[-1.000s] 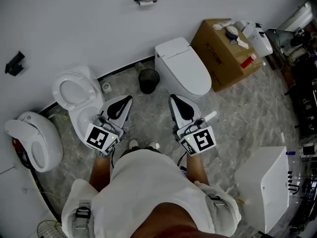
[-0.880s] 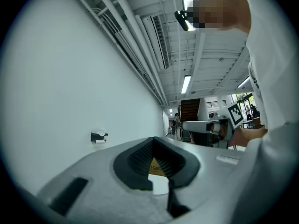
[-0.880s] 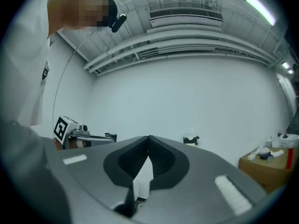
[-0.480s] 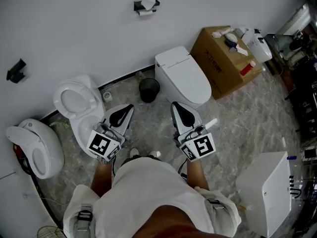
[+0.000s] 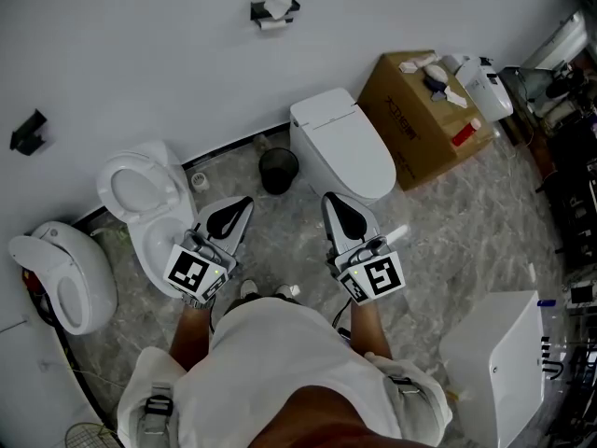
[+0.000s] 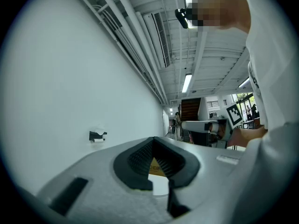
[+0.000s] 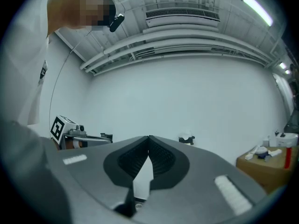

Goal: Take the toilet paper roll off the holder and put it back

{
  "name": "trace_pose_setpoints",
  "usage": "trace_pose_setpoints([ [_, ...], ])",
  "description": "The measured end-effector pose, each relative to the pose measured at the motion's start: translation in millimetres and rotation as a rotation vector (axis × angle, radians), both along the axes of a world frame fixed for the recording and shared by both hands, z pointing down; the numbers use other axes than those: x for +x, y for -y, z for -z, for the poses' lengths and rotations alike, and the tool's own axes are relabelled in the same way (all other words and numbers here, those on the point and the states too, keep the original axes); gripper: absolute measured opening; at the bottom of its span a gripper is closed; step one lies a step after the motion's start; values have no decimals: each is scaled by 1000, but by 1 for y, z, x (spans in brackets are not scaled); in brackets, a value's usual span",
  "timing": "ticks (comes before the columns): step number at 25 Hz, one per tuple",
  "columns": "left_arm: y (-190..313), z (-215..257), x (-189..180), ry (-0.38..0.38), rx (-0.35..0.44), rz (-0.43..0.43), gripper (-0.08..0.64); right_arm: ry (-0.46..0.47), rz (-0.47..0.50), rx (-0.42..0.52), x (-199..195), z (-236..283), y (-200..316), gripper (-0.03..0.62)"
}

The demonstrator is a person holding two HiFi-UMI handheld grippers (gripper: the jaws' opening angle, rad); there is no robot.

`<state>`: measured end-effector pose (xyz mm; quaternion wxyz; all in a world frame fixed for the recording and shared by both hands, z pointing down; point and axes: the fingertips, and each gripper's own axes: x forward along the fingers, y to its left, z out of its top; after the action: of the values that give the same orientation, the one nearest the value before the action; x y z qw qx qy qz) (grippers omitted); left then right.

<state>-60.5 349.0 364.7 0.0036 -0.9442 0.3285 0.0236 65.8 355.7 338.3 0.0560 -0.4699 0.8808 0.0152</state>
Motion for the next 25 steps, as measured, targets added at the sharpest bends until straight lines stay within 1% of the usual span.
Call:
trace_pose_setpoints([
  [6, 5, 1, 2, -4, 0, 9, 0, 2, 12, 6, -1, 2, 5, 12],
  [13, 10, 0, 12, 4, 0, 13, 0, 7, 12, 7, 11, 0, 11, 12],
  [25, 33, -3, 52, 27, 13, 36, 0, 6, 43, 22, 53, -4, 31, 12],
])
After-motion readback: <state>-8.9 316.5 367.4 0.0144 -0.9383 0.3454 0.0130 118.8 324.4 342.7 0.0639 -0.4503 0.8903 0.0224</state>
